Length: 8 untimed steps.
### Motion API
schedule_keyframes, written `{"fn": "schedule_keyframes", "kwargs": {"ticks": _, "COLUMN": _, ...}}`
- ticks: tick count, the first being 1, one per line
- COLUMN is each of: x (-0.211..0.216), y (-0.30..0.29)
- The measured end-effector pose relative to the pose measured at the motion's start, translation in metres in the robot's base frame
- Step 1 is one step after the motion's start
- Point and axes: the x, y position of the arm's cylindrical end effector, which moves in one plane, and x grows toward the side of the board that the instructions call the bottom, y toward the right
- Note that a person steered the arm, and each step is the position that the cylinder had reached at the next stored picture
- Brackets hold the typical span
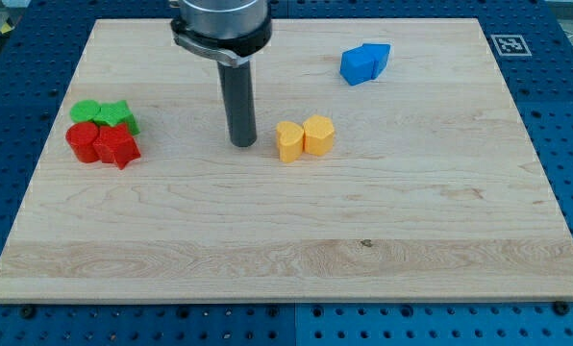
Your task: Separate yellow heart from yellow hexagon
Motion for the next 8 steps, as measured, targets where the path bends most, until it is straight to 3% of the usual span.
{"fn": "schedule_keyframes", "kwargs": {"ticks": 4, "x": 0.025, "y": 0.033}}
{"fn": "schedule_keyframes", "kwargs": {"ticks": 8, "x": 0.023, "y": 0.09}}
